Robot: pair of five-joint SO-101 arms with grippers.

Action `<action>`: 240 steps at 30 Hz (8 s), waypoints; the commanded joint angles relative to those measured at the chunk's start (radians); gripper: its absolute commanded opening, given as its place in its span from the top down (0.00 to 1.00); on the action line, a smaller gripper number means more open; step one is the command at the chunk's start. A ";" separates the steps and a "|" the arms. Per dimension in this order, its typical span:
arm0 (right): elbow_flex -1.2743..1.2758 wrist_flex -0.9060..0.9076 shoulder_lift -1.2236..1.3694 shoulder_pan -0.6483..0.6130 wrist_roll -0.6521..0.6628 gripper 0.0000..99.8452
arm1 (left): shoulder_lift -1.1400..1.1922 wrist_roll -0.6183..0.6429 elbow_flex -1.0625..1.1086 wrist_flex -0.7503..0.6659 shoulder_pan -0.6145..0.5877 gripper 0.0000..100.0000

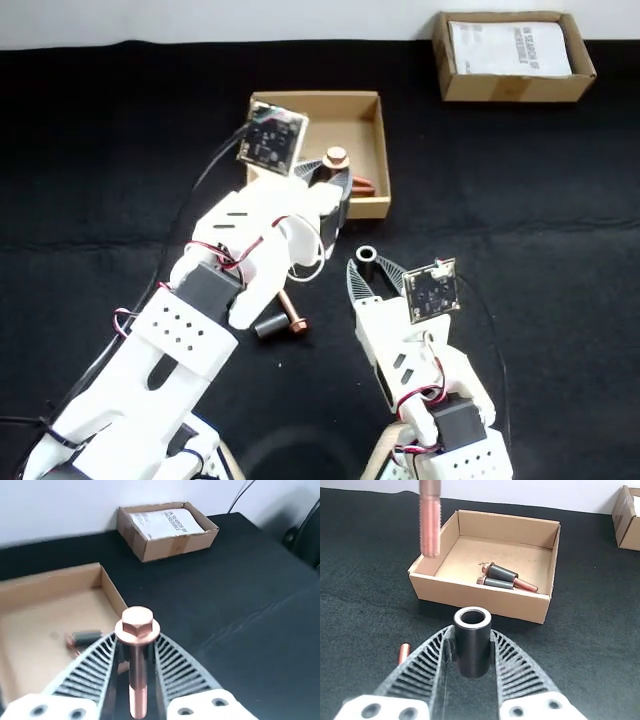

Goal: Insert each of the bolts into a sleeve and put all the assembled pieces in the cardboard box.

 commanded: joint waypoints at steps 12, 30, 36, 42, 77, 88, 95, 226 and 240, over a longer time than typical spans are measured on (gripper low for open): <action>-0.048 -0.021 -0.019 -0.004 0.012 0.99 | -0.036 0.180 -0.004 -0.018 0.102 0.99; -0.048 -0.021 -0.019 -0.002 0.012 0.99 | -0.035 0.180 0.097 -0.026 0.156 0.99; -0.048 -0.021 -0.019 -0.002 0.012 0.99 | -0.031 0.176 0.102 -0.032 0.163 0.99; -0.016 -0.022 -0.019 -0.005 0.012 0.99 | -0.002 0.175 0.117 -0.170 0.171 0.99; -0.016 -0.019 -0.019 -0.001 0.012 0.99 | -0.036 0.061 0.039 -0.107 0.171 0.99; -0.021 -0.019 -0.019 0.045 0.012 0.99 | -0.036 -0.002 0.096 -0.109 0.176 0.99; -0.018 -0.022 -0.019 0.039 0.014 0.99 | -0.036 0.000 0.145 -0.112 0.179 0.99; -1.715 1.061 1.695 -0.430 0.333 0.83 | -1.124 -0.086 0.981 0.489 -0.898 0.99; -1.491 0.898 1.853 -0.513 0.795 0.83 | -1.124 -0.087 0.981 0.489 -0.906 0.99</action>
